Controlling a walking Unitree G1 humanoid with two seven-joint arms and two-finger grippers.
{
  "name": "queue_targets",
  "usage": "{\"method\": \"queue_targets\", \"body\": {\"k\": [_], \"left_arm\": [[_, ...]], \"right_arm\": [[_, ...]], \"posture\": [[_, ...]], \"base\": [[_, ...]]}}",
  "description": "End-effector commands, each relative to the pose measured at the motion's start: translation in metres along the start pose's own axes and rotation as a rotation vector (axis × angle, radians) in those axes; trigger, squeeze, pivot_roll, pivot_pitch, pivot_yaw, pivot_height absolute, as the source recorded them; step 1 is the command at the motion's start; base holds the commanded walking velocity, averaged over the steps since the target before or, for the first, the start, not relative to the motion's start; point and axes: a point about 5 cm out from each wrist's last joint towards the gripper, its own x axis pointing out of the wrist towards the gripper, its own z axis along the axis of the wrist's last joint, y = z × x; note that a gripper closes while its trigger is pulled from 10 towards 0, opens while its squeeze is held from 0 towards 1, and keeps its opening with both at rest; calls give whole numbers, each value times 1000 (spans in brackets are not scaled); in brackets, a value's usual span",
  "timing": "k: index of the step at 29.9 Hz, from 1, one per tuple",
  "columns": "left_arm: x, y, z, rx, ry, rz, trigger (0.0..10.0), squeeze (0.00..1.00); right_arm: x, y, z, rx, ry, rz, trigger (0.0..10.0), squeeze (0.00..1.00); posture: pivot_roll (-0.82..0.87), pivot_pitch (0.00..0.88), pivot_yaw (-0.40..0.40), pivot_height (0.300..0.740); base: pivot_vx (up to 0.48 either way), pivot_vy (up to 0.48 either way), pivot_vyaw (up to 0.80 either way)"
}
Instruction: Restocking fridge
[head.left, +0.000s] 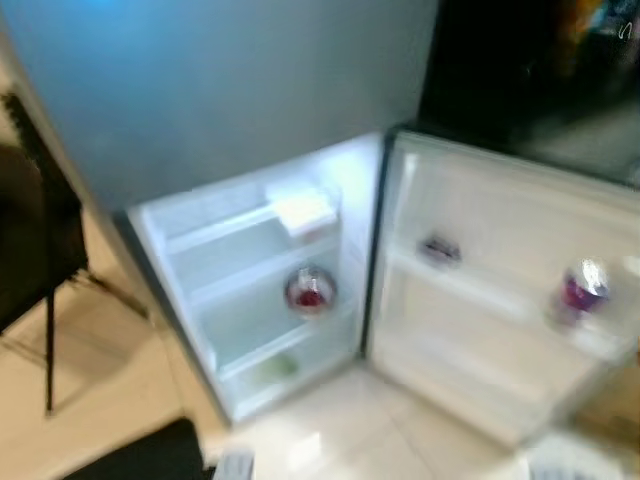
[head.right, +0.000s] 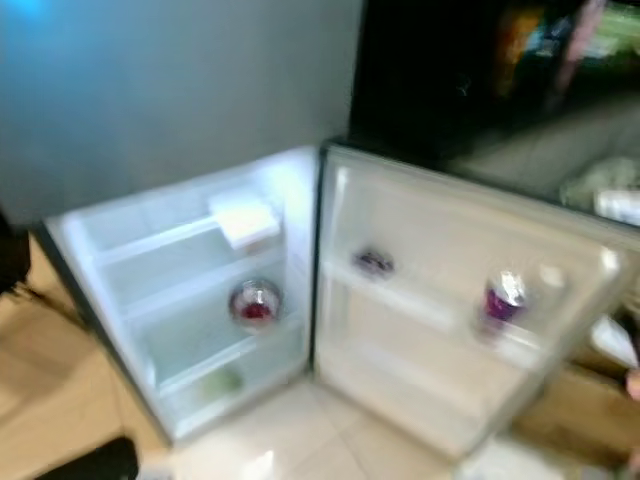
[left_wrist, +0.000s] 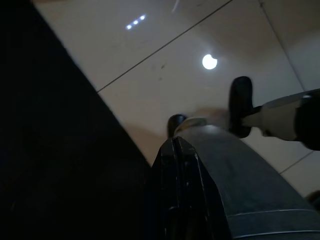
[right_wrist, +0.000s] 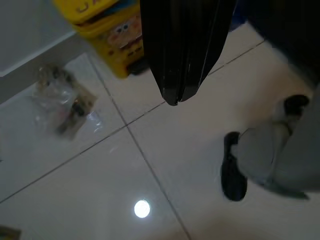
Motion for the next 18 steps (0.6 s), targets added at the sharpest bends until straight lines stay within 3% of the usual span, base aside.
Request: {"method": "queue_targets", "body": {"k": [1, 18], "left_arm": [[-1, 3, -3, 7, 9, 8, 10000, 0], [-1, 1, -2, 19, 13, -23, 10000, 0]], "right_arm": [[1, 0, 12, 5, -37, 1, 10000, 0], [1, 3, 14, 0, -41, 9, 10000, 0]], "posture": [[-44, 0, -25, 740], [-47, 0, -28, 740]], "base": [[0, 0, 0], [0, 0, 0]]}}
